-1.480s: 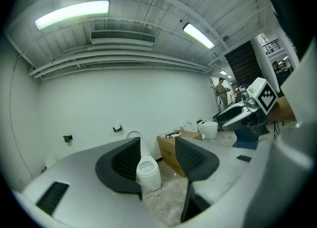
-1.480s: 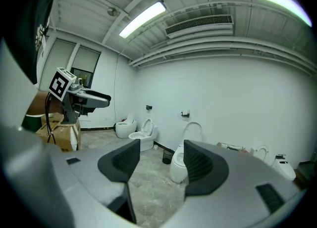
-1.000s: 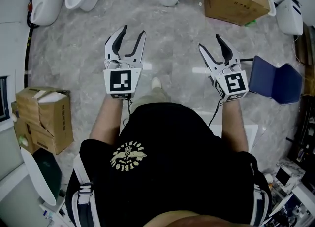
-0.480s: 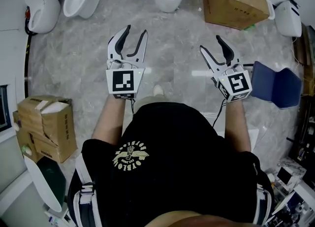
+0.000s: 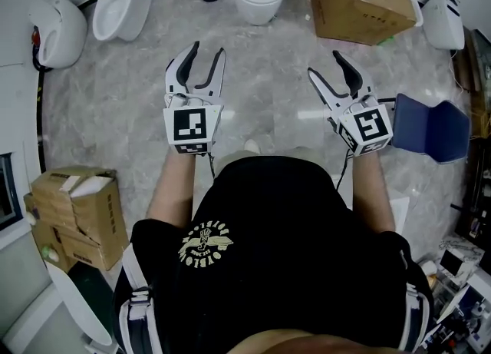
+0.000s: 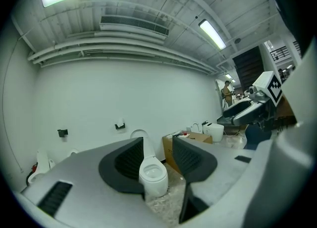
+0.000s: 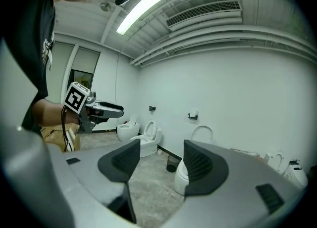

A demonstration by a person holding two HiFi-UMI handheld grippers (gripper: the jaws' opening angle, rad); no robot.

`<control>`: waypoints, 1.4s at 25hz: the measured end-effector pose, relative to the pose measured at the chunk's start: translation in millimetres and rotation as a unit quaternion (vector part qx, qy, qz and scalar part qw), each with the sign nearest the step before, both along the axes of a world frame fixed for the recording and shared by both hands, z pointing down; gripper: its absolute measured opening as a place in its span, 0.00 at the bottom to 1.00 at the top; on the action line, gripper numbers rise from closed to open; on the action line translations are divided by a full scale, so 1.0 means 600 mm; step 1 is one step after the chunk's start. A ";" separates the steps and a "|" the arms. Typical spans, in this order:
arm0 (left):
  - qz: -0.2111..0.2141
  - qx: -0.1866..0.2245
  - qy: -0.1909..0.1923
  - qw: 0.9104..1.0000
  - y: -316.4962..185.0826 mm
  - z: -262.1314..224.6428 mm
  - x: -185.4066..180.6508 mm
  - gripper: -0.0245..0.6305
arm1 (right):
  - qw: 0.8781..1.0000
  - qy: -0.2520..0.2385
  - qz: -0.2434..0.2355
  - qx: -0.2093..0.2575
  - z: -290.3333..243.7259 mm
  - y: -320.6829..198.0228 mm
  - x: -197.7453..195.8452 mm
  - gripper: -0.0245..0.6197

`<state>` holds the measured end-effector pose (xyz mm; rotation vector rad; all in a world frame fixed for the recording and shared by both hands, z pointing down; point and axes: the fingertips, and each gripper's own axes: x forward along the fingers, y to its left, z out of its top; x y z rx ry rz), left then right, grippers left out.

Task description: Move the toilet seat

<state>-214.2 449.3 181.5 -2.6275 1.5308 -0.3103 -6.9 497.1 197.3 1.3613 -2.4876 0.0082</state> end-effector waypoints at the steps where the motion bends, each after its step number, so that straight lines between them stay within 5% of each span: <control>1: 0.002 -0.001 0.001 1.000 -0.002 0.001 0.002 0.34 | 1.000 0.003 0.002 -0.003 0.002 0.001 0.001 0.45; 21: 0.010 -0.024 -0.018 1.000 -0.009 0.038 0.012 0.33 | 0.999 -0.017 0.022 -0.026 0.040 -0.017 0.034 0.45; 35: 0.038 -0.032 -0.010 0.999 -0.079 0.042 0.080 0.30 | 0.999 -0.013 0.018 -0.029 0.038 -0.097 0.080 0.45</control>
